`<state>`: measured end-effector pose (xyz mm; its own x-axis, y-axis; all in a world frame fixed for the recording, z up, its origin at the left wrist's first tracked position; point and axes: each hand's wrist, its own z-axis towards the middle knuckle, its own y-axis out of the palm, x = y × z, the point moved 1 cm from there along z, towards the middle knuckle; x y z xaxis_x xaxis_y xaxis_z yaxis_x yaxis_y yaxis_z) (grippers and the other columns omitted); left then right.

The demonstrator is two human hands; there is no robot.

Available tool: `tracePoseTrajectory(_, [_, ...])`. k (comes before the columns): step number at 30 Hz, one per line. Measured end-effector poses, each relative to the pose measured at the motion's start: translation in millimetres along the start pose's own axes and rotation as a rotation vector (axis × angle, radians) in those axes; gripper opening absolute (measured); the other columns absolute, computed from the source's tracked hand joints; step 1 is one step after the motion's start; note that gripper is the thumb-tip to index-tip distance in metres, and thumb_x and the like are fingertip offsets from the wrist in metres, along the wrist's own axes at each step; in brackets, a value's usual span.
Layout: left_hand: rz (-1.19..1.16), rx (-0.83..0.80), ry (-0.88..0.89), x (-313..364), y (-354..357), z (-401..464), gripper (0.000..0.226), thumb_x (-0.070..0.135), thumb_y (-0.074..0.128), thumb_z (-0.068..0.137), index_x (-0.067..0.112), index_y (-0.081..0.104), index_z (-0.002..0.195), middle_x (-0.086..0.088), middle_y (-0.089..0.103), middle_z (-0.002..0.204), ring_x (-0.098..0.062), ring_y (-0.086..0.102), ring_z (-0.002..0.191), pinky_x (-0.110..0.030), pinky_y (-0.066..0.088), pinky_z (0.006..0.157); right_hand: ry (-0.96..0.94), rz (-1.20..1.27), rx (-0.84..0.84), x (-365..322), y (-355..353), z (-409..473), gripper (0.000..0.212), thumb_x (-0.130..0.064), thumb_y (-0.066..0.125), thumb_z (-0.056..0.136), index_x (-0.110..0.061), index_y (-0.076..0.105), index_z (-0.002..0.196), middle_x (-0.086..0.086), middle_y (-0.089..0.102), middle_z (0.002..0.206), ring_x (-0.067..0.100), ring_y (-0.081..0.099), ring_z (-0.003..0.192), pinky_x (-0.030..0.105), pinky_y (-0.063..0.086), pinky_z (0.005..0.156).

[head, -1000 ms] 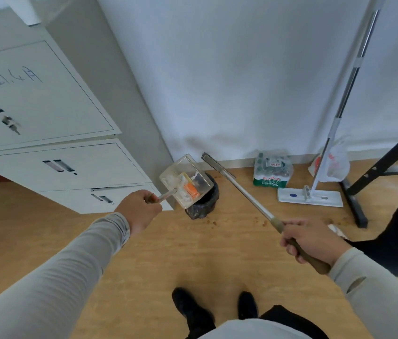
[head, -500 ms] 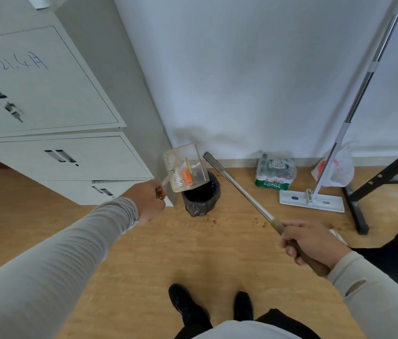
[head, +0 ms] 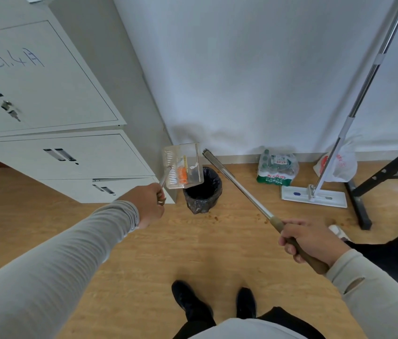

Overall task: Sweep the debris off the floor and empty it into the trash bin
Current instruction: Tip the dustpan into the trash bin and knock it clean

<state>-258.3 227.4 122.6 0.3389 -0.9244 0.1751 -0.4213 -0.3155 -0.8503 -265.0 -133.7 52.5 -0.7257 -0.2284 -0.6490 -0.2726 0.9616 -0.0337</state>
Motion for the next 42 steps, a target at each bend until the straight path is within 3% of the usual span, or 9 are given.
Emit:
tracePoseTrajectory(5, [0.069, -0.024, 0.015, 1, 5, -1, 0.013, 0.019, 0.055, 0.086, 0.026, 0.054, 0.097, 0.000, 0.066, 0.093, -0.021, 0.065, 0.079, -0.034, 0.057, 0.071, 0.004, -0.002, -0.013, 2, 1, 4, 0.017, 0.004, 0.050, 0.087, 0.010, 0.065, 0.094, 0.022, 0.051, 0.075, 0.020, 0.045, 0.047, 0.024, 0.037, 0.041])
tracePoseTrajectory(10, [0.151, -0.057, 0.040, 5, 10, -1, 0.014, 0.019, 0.051, 0.085, 0.027, 0.052, 0.097, 0.003, 0.065, 0.092, -0.019, 0.064, 0.078, -0.036, 0.059, 0.074, 0.010, -0.014, -0.021, 2, 1, 7, 0.022, 0.004, 0.049, 0.088, 0.016, 0.062, 0.102, 0.021, 0.050, 0.074, 0.019, 0.045, 0.046, 0.024, 0.037, 0.040])
tracePoseTrajectory(14, [0.205, -0.070, 0.052, 9, 15, -2, 0.015, 0.018, 0.050, 0.087, 0.026, 0.051, 0.099, 0.004, 0.064, 0.091, -0.016, 0.063, 0.077, -0.030, 0.054, 0.068, 0.020, -0.009, -0.023, 3, 2, 9, 0.013, 0.004, 0.049, 0.089, 0.003, 0.061, 0.086, 0.020, 0.051, 0.072, 0.020, 0.045, 0.046, 0.024, 0.036, 0.041])
tracePoseTrajectory(18, [0.288, -0.061, 0.076, 11, 18, -3, 0.016, 0.020, 0.052, 0.089, 0.025, 0.050, 0.105, 0.006, 0.061, 0.087, -0.012, 0.059, 0.074, -0.025, 0.044, 0.062, 0.018, -0.007, -0.024, 7, -1, 13, 0.015, 0.003, 0.049, 0.089, 0.002, 0.061, 0.080, 0.018, 0.050, 0.067, 0.020, 0.044, 0.045, 0.023, 0.036, 0.040])
tracePoseTrajectory(22, [0.331, -0.063, 0.082, 7, 22, -4, 0.017, 0.025, 0.052, 0.088, 0.027, 0.049, 0.105, 0.007, 0.060, 0.087, -0.013, 0.061, 0.075, -0.028, 0.050, 0.065, 0.013, -0.002, -0.028, 8, -3, 12, 0.016, 0.002, 0.049, 0.089, 0.002, 0.060, 0.077, 0.018, 0.050, 0.067, 0.020, 0.044, 0.046, 0.023, 0.036, 0.039])
tracePoseTrajectory(30, [0.342, -0.069, 0.085, 6, 25, -5, 0.016, 0.025, 0.051, 0.087, 0.028, 0.049, 0.102, 0.008, 0.060, 0.087, -0.013, 0.061, 0.075, -0.031, 0.053, 0.070, 0.013, 0.039, -0.026, 6, -3, 5, 0.013, 0.002, 0.049, 0.090, 0.002, 0.062, 0.090, 0.022, 0.051, 0.078, 0.020, 0.044, 0.048, 0.023, 0.036, 0.040])
tracePoseTrajectory(35, [0.386, -0.061, 0.089, 4, 27, -9, 0.015, 0.025, 0.050, 0.088, 0.028, 0.048, 0.103, 0.009, 0.059, 0.083, -0.010, 0.058, 0.069, -0.027, 0.044, 0.058, 0.019, 0.051, -0.024, 6, -3, 1, 0.014, 0.002, 0.048, 0.092, -0.001, 0.062, 0.090, 0.021, 0.052, 0.079, 0.019, 0.044, 0.048, 0.023, 0.036, 0.040])
tracePoseTrajectory(38, [0.384, -0.063, 0.092, 6, 27, -9, 0.015, 0.025, 0.050, 0.089, 0.027, 0.048, 0.103, 0.007, 0.061, 0.084, -0.013, 0.060, 0.071, -0.030, 0.051, 0.064, 0.018, 0.047, -0.021, 7, -2, 1, 0.014, 0.003, 0.048, 0.091, 0.003, 0.062, 0.094, 0.021, 0.051, 0.079, 0.019, 0.044, 0.048, 0.023, 0.037, 0.039])
tracePoseTrajectory(42, [0.394, -0.061, 0.100, 8, 30, -9, 0.013, 0.024, 0.049, 0.089, 0.027, 0.049, 0.102, 0.007, 0.061, 0.084, -0.011, 0.059, 0.071, -0.029, 0.049, 0.065, 0.038, 0.039, -0.028, 7, 0, 2, 0.016, 0.002, 0.049, 0.090, 0.004, 0.063, 0.097, 0.022, 0.051, 0.080, 0.019, 0.044, 0.050, 0.024, 0.038, 0.040])
